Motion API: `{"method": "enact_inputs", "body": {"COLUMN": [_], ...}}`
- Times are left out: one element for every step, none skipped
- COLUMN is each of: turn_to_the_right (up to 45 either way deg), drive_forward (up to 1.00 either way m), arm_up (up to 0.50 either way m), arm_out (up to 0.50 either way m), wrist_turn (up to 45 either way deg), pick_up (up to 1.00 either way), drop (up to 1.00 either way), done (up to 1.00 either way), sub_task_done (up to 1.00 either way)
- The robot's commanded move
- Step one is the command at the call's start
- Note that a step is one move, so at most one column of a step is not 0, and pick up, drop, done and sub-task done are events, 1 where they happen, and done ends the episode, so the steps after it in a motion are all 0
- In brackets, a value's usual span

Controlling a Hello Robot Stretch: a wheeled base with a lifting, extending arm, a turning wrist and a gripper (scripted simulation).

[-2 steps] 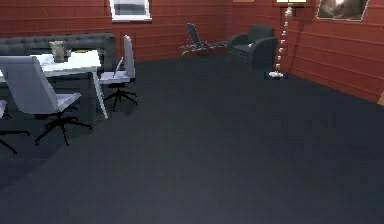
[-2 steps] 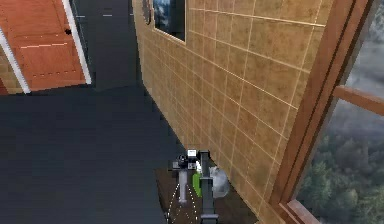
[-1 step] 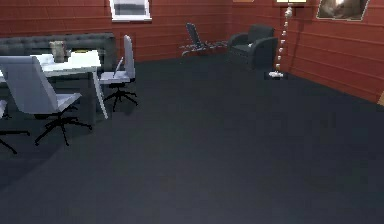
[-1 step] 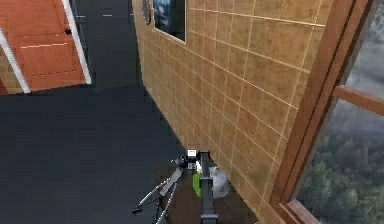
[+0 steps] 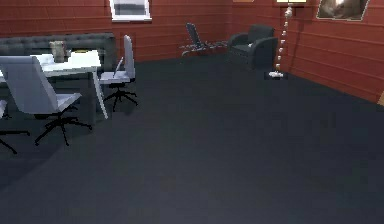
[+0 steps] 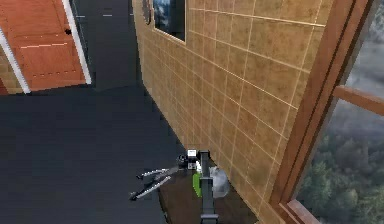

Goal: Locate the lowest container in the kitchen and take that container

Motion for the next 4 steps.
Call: {"method": "enact_inputs", "body": {"turn_to_the_right": [0.0, 0.0, 0.0, 0.0], "drive_forward": [0.0, 0.0, 0.0, 0.0], "arm_up": [0.0, 0.0, 0.0, -0.3], "arm_out": [0.0, 0.0, 0.0, 0.0], "wrist_turn": [45.0, 45.0, 21.0, 0.0], "pick_up": [0.0, 0.0, 0.0, 0.0], "drop": [0.0, 0.0, 0.0, 0.0], "done": [0.0, 0.0, 0.0, 0.0], "sub_task_done": [0.0, 0.0, 0.0, 0.0]}}
